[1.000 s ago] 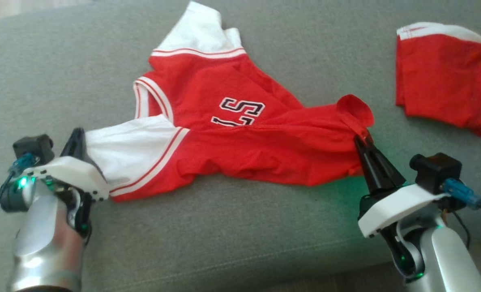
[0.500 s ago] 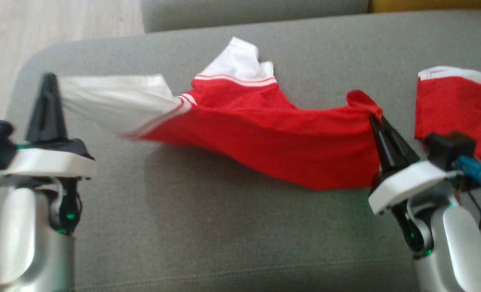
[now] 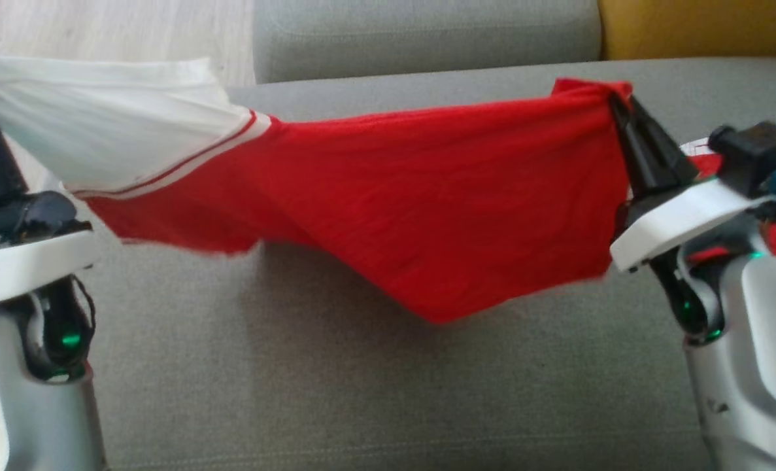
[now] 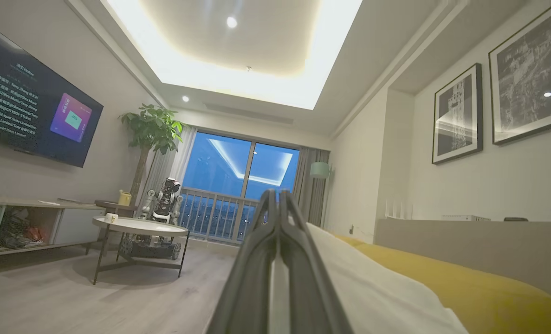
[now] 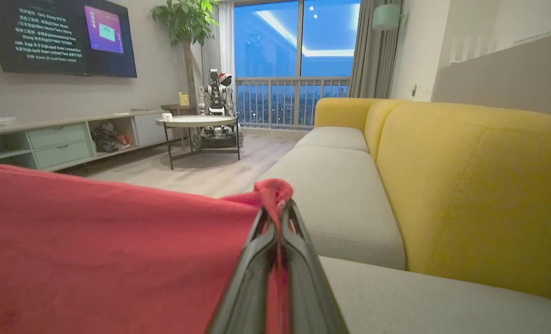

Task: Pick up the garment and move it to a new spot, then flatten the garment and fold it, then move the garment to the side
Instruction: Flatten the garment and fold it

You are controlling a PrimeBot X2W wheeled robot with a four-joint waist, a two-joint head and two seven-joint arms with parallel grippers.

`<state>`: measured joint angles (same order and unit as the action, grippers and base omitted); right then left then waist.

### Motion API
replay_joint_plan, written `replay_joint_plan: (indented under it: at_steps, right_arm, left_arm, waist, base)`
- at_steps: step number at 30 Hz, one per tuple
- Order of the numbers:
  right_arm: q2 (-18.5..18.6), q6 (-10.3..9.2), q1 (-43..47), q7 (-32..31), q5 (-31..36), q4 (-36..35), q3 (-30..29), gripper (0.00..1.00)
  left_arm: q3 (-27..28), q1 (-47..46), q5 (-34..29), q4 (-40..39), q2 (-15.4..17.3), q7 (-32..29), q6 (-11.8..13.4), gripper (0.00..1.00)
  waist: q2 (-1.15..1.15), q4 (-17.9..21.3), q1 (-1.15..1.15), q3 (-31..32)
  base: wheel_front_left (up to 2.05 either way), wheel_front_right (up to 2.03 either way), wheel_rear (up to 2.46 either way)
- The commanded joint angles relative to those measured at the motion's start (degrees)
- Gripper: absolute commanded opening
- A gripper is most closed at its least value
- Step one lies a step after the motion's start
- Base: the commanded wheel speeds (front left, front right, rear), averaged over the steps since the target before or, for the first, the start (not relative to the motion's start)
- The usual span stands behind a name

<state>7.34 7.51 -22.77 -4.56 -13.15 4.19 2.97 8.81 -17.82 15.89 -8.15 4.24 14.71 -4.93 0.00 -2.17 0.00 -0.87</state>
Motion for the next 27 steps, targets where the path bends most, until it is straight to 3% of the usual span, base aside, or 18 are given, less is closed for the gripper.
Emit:
replay_joint_plan:
  at_steps: [1,7,15,27]
  right_arm:
    - [0.26,-0.02,-3.42,0.22,-0.75,-2.16,0.65,0.0]
    - [-2.04,-0.02,-3.2,-1.67,-8.06,-3.97,-3.21,0.0]
    - [-4.43,-0.02,0.32,-9.21,-30.93,-3.71,-12.93,0.0]
    - [-4.46,-0.02,-0.22,-11.91,-43.6,1.34,-12.93,0.0]
  left_arm:
    - [2.38,-2.3,0.43,-2.74,0.93,0.29,0.55,0.0]
    - [3.57,-2.1,2.03,-5.03,0.14,-0.12,2.45,0.0]
    - [3.38,0.13,4.64,-5.05,-0.27,-3.36,3.74,0.0]
    - [4.43,-0.15,8.5,-4.82,-0.37,-5.25,4.33,0.0]
  waist:
    - [0.0,-0.03,0.0,0.56]
    - [0.0,-0.19,0.0,1.98]
    - [0.0,-0.51,0.0,2.52]
    - [0.0,0.74,0.0,2.11]
  base:
    - [0.0,0.0,0.0]
    - [0.0,0.0,0.0]
    - [0.0,0.0,0.0]
    - [0.0,0.0,0.0]
